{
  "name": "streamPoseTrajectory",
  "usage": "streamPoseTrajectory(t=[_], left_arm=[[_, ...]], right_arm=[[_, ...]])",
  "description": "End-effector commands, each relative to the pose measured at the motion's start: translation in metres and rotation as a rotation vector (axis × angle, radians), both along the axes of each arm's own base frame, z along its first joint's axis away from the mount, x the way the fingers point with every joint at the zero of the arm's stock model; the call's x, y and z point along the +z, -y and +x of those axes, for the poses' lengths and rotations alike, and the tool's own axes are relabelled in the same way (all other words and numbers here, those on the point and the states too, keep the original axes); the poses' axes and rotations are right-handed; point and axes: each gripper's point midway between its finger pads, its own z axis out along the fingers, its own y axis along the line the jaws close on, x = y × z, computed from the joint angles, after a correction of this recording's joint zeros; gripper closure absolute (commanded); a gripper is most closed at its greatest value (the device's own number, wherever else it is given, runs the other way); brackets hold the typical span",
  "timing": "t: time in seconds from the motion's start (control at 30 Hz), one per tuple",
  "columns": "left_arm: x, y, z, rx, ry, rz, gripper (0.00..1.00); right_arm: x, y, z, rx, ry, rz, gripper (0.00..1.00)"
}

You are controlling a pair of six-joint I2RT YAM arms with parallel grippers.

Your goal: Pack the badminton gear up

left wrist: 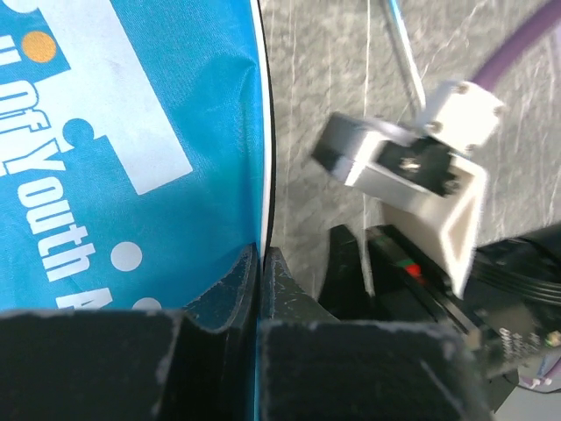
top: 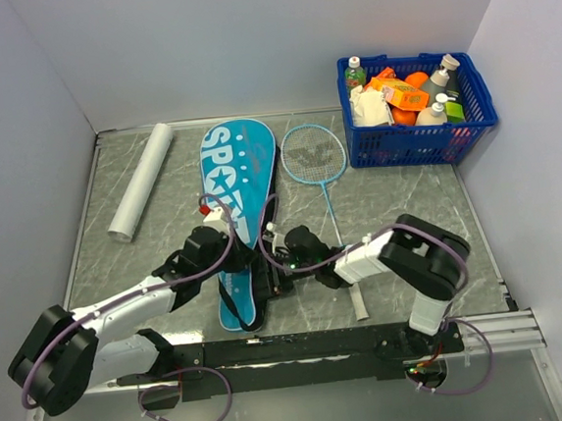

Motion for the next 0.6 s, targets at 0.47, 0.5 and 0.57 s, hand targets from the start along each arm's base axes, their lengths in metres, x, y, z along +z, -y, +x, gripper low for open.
streamPoseTrajectory(t=[0.47,0.5,0.57], left_arm=[[0.036,-0.002,0.018,0.024,0.107,-0.054,0.99],[0.037,-0.001,0.017,0.021,0.11,-0.06,0.99],[0.041,-0.002,0.017,0.021,0.118,-0.067,0.99]], right_arm=[[0.032,0.137,0.135,-0.387,0.365,-0.583,0.49],[0.029,0.155,0.147,-0.44,0.371,-0.645,0.49],[0.03,0.186,0.166,-0.515,0.36,-0.716,0.49]])
